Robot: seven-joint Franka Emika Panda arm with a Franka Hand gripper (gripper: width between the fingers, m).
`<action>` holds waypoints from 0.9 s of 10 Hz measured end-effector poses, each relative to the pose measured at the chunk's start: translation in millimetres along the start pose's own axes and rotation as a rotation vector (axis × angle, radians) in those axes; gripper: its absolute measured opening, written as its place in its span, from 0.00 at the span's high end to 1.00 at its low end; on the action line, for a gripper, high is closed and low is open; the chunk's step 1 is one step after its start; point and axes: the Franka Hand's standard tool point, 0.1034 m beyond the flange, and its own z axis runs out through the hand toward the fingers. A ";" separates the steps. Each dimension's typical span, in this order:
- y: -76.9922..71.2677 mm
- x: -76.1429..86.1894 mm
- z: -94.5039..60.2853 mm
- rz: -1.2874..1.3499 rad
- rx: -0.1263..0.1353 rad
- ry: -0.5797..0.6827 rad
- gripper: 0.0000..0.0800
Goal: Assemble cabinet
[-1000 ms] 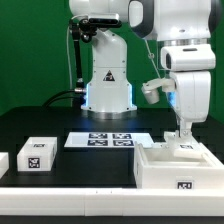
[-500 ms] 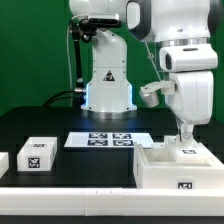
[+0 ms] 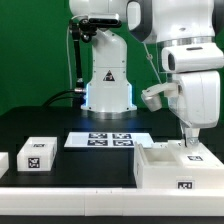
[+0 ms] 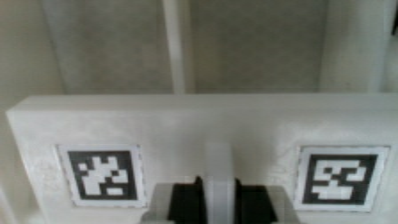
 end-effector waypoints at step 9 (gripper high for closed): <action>8.3 -0.6 1.1 -0.008 0.011 -0.001 0.92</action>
Offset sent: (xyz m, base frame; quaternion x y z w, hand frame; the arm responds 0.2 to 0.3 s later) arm 0.0181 0.0111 -0.0017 -0.0056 0.0074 -0.0152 0.9998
